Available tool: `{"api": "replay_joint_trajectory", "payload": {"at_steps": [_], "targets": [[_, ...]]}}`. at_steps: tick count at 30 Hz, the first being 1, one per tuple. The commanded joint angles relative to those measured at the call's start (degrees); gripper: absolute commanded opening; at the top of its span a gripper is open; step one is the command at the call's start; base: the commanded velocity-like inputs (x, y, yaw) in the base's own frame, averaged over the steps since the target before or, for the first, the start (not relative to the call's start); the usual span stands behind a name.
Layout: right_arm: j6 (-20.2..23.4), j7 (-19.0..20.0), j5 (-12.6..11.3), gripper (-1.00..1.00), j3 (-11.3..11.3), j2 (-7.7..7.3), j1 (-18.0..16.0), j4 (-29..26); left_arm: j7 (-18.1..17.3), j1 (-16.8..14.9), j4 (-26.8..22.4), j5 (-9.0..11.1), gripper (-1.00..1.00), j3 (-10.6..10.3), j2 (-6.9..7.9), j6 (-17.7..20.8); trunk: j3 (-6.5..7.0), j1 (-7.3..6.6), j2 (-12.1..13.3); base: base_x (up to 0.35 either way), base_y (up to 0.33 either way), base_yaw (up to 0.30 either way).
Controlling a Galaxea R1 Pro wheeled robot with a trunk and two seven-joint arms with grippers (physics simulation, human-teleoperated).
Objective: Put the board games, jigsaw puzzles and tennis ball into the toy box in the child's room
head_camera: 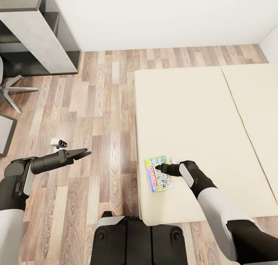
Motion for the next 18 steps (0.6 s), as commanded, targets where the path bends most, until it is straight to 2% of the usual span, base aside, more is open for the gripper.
{"api": "replay_joint_trajectory", "payload": {"at_steps": [1, 13, 18], "targets": [[0.23, 0.17, 0.19, 1.0, 0.06, -0.01, -0.01, -0.06, -0.25, -0.02, -0.01, -0.06, 1.0, 0.01, 0.01, 0.61, -0.06, 0.03, -0.09, 0.0, 0.027, 0.0], [0.22, 0.17, 0.18, 1.0, 0.05, 0.01, -0.01, -0.06, -0.25, -0.02, -0.01, -0.06, 1.0, -0.05, 0.01, 0.61, -0.06, 0.03, -0.09, 0.0, 0.078, 0.0], [0.23, 0.17, 0.21, 1.0, 0.07, 0.01, -0.01, -0.04, -0.25, -0.02, -0.01, -0.06, 1.0, -0.09, 0.01, 0.61, -0.06, 0.03, -0.09, 0.0, 0.159, 0.0]]}}
